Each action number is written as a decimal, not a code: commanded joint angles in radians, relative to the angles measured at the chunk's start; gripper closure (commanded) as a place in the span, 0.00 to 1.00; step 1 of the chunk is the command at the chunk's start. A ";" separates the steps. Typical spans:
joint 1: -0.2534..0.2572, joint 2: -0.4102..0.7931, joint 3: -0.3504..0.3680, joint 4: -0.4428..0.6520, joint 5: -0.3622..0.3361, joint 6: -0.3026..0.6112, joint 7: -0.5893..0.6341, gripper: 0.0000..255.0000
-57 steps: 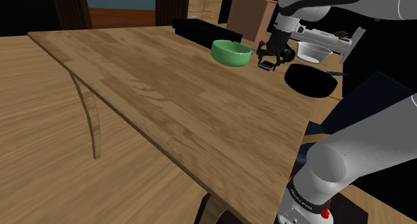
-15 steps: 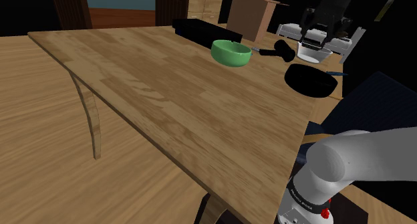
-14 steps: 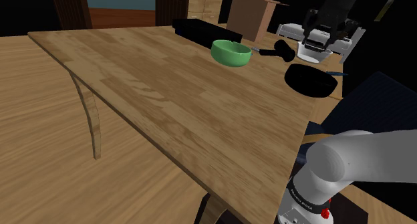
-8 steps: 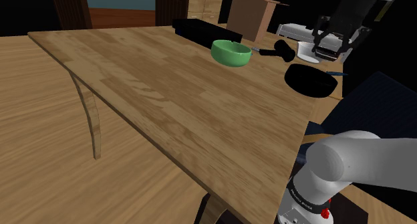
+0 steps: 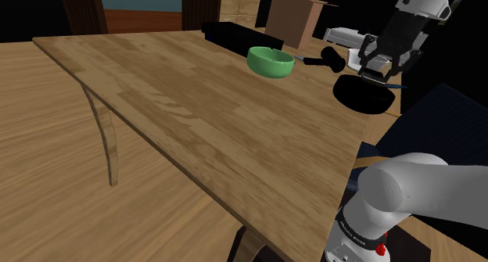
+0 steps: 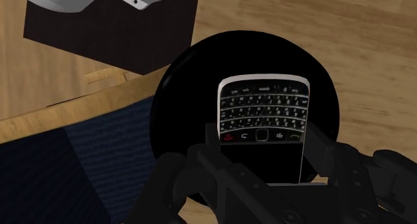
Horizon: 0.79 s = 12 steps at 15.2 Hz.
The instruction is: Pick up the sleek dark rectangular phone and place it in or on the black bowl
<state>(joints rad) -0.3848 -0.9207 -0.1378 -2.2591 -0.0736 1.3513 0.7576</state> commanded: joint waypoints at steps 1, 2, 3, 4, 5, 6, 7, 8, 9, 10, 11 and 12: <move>-0.001 -0.015 0.001 -0.037 0.000 0.022 0.003 1.00; -0.002 -0.021 0.000 -0.054 -0.001 0.033 0.003 1.00; -0.003 -0.028 -0.001 -0.071 -0.002 0.044 0.003 1.00; -0.003 -0.030 -0.001 -0.077 -0.003 0.047 0.003 1.00; -0.003 -0.030 -0.001 -0.077 -0.003 0.047 0.003 1.00; -0.003 -0.030 -0.001 -0.077 -0.003 0.047 0.003 1.00; -0.003 -0.030 -0.001 -0.077 -0.003 0.047 0.003 1.00; -0.003 -0.030 -0.001 -0.077 -0.003 0.047 0.003 1.00; -0.003 -0.030 -0.001 -0.077 -0.003 0.047 0.003 1.00; -0.003 -0.030 -0.001 -0.077 -0.003 0.047 0.003 1.00; -0.003 -0.030 -0.001 -0.077 -0.003 0.047 0.003 1.00; -0.003 -0.030 -0.001 -0.077 -0.003 0.047 0.003 0.00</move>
<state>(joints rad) -0.3877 -0.9505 -0.1389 -2.3359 -0.0764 1.3986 0.7603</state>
